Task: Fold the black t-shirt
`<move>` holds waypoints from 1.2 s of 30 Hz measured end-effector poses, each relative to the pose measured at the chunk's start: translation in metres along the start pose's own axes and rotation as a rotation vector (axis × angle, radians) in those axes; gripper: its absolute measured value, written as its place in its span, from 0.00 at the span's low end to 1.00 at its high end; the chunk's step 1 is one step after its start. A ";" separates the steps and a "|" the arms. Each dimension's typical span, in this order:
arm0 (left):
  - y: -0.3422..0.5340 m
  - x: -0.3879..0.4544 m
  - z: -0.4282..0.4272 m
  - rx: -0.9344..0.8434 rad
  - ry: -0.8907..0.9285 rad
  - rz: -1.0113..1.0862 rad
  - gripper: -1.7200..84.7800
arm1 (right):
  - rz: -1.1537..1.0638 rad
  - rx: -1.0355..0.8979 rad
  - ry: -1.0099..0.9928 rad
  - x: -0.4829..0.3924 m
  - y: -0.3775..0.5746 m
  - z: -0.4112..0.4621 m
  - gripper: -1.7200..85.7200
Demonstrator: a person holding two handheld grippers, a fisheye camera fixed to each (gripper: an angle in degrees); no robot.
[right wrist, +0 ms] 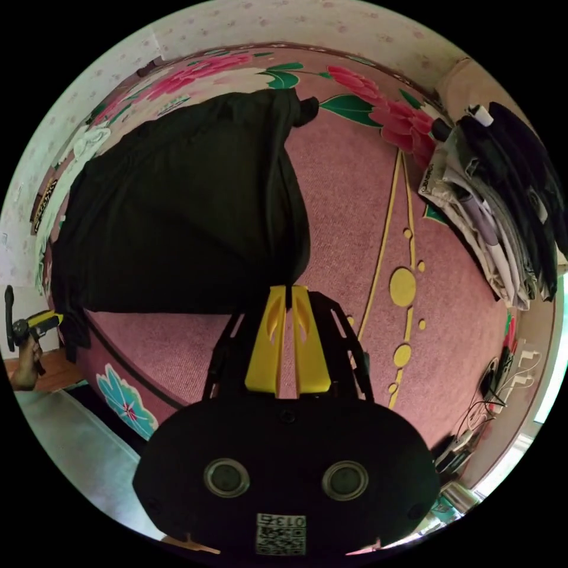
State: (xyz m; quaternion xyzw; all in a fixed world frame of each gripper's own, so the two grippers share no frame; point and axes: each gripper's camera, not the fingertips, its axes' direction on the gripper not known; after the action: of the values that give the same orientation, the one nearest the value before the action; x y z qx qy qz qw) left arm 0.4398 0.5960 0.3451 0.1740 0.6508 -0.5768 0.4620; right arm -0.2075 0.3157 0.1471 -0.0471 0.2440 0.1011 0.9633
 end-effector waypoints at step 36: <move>-0.045 -0.206 -0.089 0.099 0.317 0.084 0.17 | 0.265 -0.046 0.141 -0.111 0.308 -0.016 0.12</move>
State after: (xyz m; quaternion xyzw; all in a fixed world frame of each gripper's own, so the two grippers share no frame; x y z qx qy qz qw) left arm 0.4755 0.7277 0.5285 0.3123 0.6784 -0.5537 0.3683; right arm -0.3777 0.5951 0.1736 -0.0434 0.3126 0.2293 0.9208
